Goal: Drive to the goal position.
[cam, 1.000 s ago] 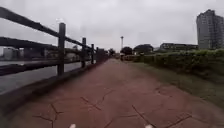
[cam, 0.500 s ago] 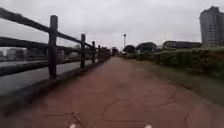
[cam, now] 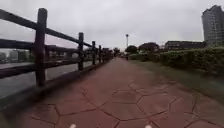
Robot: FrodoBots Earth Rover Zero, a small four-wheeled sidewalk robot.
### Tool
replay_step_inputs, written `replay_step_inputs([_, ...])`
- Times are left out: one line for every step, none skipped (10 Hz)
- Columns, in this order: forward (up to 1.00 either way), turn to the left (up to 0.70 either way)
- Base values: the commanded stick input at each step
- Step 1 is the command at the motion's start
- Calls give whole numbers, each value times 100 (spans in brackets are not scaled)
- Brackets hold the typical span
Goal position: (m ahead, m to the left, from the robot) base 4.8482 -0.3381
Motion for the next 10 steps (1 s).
replay_step_inputs([100,-40])
replay_step_inputs([100,-40])
replay_step_inputs([100,-37])
replay_step_inputs([100,-20])
replay_step_inputs([100,-2])
replay_step_inputs([100,0])
replay_step_inputs([100,0])
replay_step_inputs([100,0])
replay_step_inputs([100,0])
replay_step_inputs([100,0])
